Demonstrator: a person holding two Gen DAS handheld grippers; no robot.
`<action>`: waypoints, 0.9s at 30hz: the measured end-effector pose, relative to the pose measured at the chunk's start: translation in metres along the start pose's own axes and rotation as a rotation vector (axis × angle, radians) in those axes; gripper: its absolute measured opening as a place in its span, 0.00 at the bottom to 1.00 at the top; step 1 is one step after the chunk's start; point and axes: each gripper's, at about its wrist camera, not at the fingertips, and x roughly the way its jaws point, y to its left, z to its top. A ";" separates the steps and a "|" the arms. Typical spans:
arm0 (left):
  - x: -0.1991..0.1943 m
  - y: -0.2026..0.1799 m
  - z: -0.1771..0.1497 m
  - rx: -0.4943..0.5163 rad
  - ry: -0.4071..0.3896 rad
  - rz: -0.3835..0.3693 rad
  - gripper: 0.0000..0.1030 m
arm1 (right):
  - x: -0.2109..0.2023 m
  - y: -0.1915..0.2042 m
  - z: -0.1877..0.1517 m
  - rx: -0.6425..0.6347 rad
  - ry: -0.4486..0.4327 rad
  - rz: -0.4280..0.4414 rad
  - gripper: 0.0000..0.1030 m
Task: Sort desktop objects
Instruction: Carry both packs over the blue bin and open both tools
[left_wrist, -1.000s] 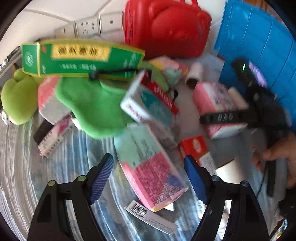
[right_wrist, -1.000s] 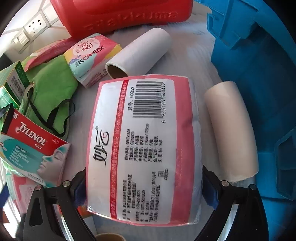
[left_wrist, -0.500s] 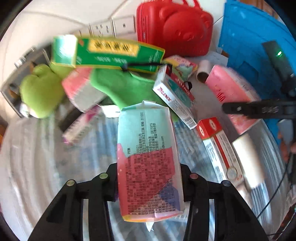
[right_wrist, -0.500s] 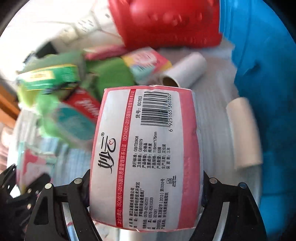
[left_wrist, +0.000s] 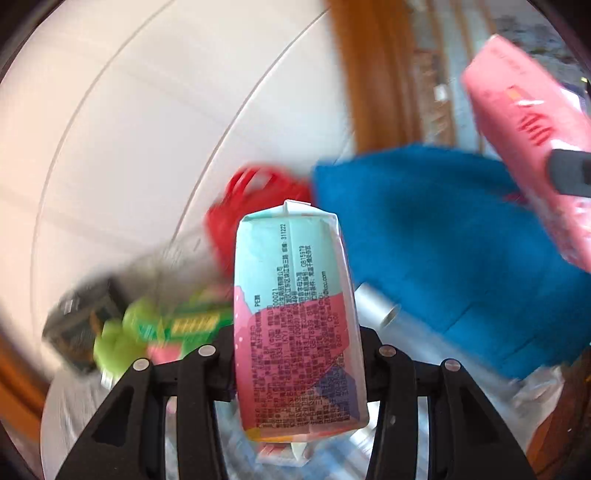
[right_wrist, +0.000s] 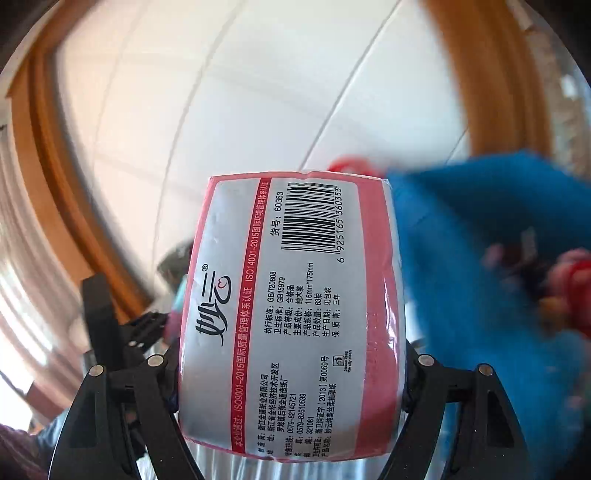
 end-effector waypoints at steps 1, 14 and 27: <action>-0.009 -0.019 0.019 0.020 -0.041 -0.036 0.42 | -0.025 -0.004 0.003 0.006 -0.038 -0.015 0.78; -0.019 -0.209 0.139 0.119 -0.189 -0.201 0.43 | -0.188 -0.133 0.025 0.091 -0.150 -0.335 0.79; -0.007 -0.247 0.193 0.022 -0.213 0.024 0.77 | -0.137 -0.237 0.047 0.247 -0.105 -0.304 0.89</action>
